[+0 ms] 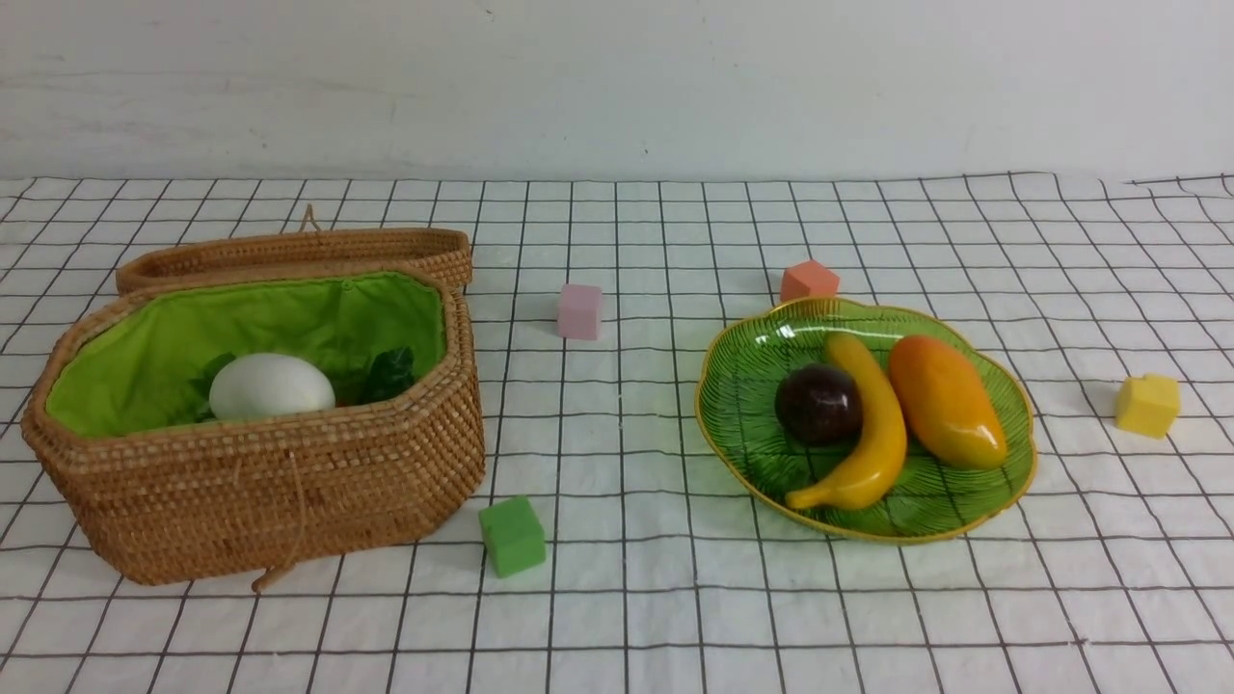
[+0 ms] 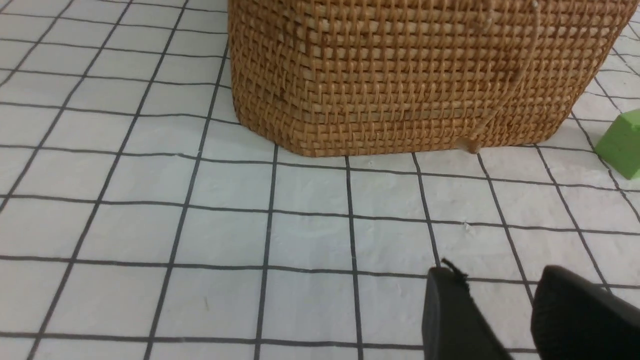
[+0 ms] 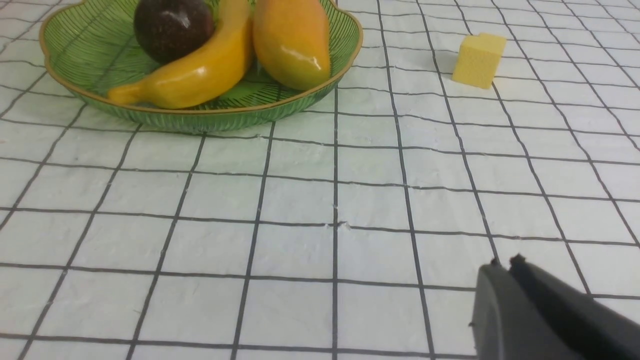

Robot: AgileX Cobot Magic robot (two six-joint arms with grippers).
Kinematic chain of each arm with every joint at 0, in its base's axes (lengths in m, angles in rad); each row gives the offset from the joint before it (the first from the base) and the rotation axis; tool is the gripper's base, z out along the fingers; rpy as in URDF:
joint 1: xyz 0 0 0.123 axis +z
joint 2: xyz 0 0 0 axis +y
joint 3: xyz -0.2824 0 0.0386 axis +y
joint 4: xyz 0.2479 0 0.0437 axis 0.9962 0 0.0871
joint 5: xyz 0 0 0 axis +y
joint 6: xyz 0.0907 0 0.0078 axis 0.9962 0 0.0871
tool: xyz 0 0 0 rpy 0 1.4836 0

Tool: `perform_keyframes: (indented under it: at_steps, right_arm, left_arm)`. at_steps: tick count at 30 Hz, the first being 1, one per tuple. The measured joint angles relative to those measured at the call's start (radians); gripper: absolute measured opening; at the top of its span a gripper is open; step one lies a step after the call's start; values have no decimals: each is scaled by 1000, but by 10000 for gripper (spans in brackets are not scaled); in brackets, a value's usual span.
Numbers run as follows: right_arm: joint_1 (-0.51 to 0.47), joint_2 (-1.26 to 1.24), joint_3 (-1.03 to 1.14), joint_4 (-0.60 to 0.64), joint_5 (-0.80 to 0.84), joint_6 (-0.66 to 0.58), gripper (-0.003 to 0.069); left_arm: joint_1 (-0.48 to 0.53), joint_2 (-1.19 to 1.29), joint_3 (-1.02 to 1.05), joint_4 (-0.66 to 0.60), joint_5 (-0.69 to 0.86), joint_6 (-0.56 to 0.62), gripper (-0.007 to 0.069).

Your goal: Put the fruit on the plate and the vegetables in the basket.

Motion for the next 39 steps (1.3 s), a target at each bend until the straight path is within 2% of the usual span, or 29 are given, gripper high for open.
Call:
perform_keyframes:
  at_steps: [39]
  right_arm:
    - [0,0,0,2,0,0,100]
  left_arm:
    - [-1,0,0,0,0,0,239]
